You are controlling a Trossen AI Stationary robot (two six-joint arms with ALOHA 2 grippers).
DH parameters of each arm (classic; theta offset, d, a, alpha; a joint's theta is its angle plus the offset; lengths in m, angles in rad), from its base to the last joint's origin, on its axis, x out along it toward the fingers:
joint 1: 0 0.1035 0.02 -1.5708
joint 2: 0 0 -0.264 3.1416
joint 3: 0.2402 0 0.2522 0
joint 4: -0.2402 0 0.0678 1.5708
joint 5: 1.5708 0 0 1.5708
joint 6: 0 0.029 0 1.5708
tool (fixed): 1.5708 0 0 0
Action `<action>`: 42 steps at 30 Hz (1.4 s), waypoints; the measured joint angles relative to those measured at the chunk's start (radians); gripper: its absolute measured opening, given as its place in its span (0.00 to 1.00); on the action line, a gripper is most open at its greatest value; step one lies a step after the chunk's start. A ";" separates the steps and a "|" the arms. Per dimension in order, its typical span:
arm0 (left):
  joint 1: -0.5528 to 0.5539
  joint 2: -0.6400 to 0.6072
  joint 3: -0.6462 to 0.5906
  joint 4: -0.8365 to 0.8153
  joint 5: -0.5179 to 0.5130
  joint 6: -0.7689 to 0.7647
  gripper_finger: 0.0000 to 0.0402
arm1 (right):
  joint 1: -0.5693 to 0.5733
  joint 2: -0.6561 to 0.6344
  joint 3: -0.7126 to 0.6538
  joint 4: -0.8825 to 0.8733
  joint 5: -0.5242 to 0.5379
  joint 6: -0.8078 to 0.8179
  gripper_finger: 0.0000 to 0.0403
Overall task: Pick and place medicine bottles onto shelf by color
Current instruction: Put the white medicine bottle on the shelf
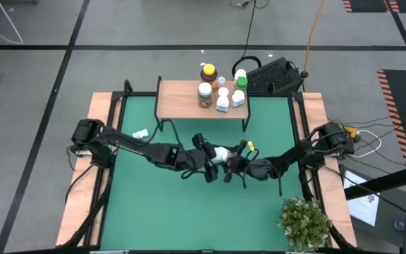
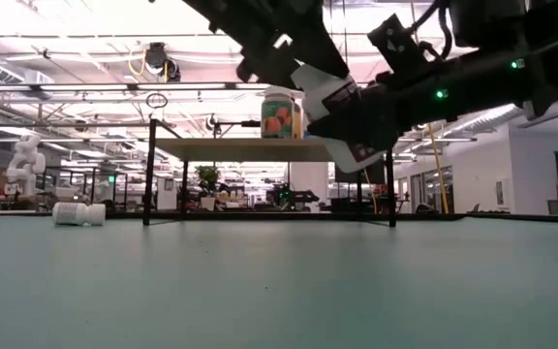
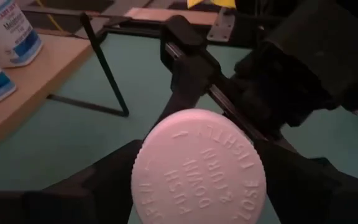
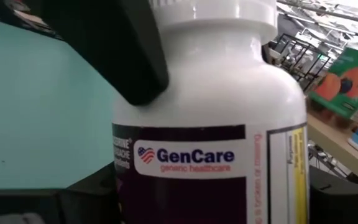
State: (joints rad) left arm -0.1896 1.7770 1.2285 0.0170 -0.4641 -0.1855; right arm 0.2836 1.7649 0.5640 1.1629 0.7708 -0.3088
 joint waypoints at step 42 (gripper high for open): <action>-0.071 0.039 -0.004 0.173 -0.178 0.053 0.81 | 0.033 -0.010 -0.058 0.299 -0.051 -0.076 0.61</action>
State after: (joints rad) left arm -0.2607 1.8156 1.2247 0.1904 -0.6426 -0.1326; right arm 0.3165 1.7550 0.5064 1.4622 0.7197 -0.3852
